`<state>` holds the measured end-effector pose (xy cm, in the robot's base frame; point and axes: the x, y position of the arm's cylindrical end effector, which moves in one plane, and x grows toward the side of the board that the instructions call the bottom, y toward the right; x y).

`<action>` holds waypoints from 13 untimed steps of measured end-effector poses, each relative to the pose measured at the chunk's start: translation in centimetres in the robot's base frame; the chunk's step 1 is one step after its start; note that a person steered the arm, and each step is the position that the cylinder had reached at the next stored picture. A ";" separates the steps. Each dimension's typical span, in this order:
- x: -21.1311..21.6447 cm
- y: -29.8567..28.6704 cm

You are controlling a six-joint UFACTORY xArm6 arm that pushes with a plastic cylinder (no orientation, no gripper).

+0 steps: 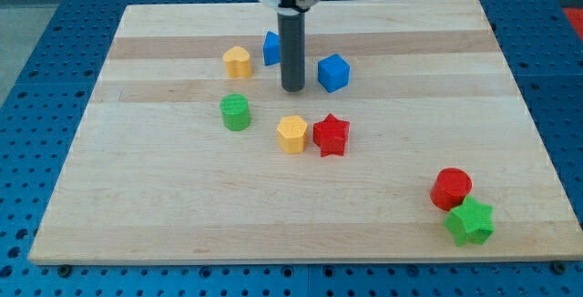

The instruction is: Slightly push the blue triangle towards the top center of the board

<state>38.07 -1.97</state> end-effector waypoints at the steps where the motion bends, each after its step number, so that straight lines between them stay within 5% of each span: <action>1: -0.3 -0.9; 8: -4.1 -3.0; 11: -0.5 4.2; 13: -0.7 -1.9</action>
<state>37.38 -3.90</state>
